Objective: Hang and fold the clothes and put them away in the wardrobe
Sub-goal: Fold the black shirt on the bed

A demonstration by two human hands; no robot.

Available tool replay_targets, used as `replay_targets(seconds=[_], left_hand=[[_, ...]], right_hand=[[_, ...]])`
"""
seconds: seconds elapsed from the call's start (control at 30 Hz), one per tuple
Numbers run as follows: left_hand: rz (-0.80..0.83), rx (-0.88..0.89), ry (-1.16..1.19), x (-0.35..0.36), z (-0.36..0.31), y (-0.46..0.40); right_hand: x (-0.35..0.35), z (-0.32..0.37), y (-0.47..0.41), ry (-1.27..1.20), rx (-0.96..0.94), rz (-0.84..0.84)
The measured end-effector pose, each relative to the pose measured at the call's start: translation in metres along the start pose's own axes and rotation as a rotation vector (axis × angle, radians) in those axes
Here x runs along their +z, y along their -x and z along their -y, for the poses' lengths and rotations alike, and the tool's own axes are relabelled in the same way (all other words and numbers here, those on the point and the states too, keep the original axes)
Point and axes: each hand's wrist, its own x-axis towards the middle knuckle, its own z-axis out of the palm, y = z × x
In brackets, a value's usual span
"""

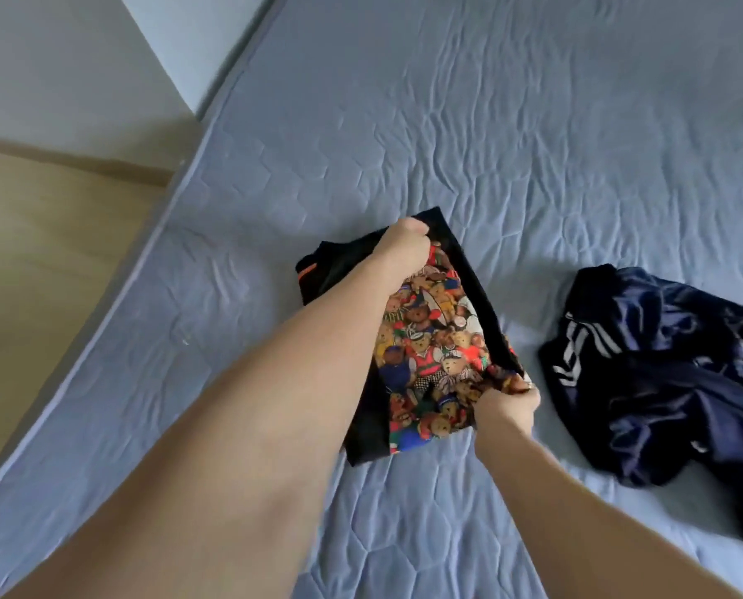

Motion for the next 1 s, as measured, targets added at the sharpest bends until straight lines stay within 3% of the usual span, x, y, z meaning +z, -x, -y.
replay_targets(seconds=[0.07,0.1,0.17,0.2,0.3,0.37,0.43,0.63,0.7,0.8,0.87,0.93,1.0], left_hand=[[-0.1,0.012,-0.085,0.012,0.031,0.0],[-0.233,-0.018,-0.135,0.012,0.057,0.003],[-0.478,-0.147,-0.162,0.011,0.108,0.01],[-0.513,-0.256,-0.088,0.011,0.132,0.016],[-0.344,-0.57,0.432,0.022,0.181,0.038],[-0.154,-0.629,0.554,0.034,0.193,0.048],[-0.144,-0.622,0.542,0.048,0.194,0.045],[-0.438,-0.537,0.328,0.048,0.188,0.056],[-0.525,-0.526,0.124,0.031,0.195,0.086],[-0.562,-0.698,-0.076,0.025,0.205,0.14],[-0.513,-0.761,-0.059,0.029,0.212,0.163],[-0.416,-0.678,-0.092,0.034,0.219,0.168],[-0.321,-0.531,-0.245,0.03,0.225,0.16]], right_hand=[[-0.009,0.0,-0.029,0.115,-0.082,0.014],[-0.01,-0.001,-0.039,0.208,-0.148,0.033],[-0.01,-0.002,-0.056,0.4,-0.252,0.101],[-0.008,-0.001,-0.064,0.483,-0.272,0.159],[0.0,0.008,-0.083,0.733,-0.281,0.313],[0.009,0.007,-0.1,0.919,-0.332,0.378],[0.017,0.007,-0.107,1.009,-0.392,0.442],[0.016,-0.014,-0.093,0.56,-0.335,0.607],[0.01,-0.035,-0.075,0.499,-0.175,0.802],[-0.012,-0.056,-0.044,0.561,0.161,1.008],[-0.021,-0.062,-0.033,0.759,0.15,0.989],[-0.016,-0.058,-0.026,0.919,0.084,0.862],[-0.003,-0.05,-0.021,0.788,0.042,0.773]])
